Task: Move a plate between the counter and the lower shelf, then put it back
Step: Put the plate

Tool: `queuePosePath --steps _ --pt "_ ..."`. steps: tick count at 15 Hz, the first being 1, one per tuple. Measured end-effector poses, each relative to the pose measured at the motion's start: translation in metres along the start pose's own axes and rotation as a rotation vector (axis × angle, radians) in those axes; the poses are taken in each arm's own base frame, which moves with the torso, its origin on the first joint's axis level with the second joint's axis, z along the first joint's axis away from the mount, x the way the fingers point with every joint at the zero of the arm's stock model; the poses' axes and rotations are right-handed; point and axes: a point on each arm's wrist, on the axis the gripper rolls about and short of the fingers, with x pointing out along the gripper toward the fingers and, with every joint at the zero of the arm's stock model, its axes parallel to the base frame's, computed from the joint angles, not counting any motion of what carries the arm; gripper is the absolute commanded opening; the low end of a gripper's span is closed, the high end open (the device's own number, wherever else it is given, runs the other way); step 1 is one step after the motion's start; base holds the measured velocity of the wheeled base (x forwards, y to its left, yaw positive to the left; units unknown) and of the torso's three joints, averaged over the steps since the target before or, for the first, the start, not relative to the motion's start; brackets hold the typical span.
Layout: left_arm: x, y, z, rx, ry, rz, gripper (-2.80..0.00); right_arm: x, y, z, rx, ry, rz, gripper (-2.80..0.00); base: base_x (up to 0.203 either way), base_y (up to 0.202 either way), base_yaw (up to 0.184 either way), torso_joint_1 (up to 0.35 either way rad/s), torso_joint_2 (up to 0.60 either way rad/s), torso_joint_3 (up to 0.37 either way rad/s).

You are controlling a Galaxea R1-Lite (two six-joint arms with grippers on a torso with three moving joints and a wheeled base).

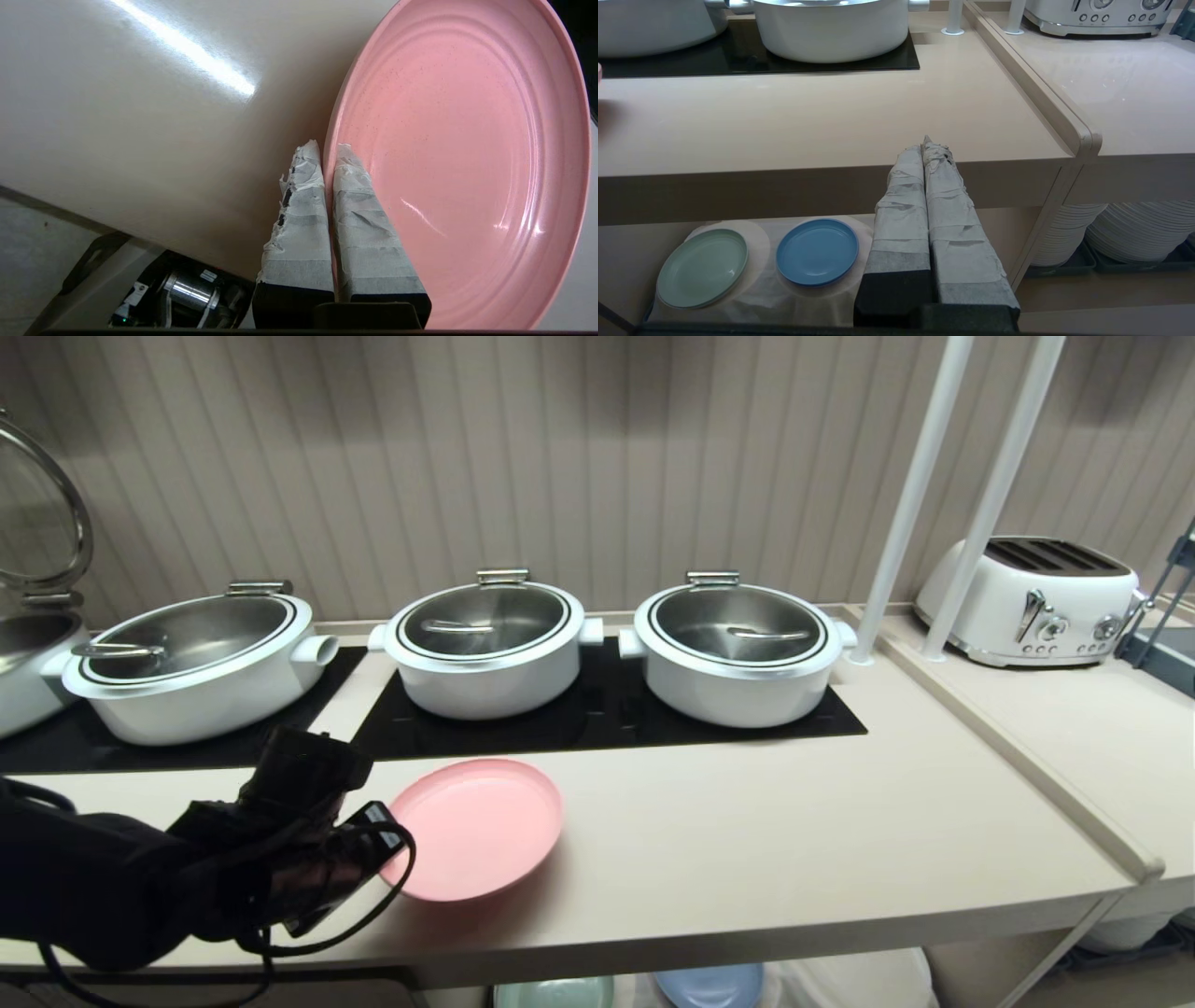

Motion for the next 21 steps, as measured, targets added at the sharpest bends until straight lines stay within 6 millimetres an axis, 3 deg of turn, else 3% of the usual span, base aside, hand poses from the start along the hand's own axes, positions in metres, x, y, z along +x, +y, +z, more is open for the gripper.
queuePosePath --steps 9,21 --pt "0.022 -0.006 -0.021 0.037 0.036 0.02 -2.8 0.0 0.0 0.0 0.0 0.0 0.0 -2.8 0.0 0.0 0.0 0.0 0.0 0.0" --pt "0.033 -0.011 -0.028 0.052 0.028 0.015 -2.8 0.0 0.0 0.0 0.0 0.0 0.001 -2.8 0.0 0.0 0.0 0.0 0.0 0.0"
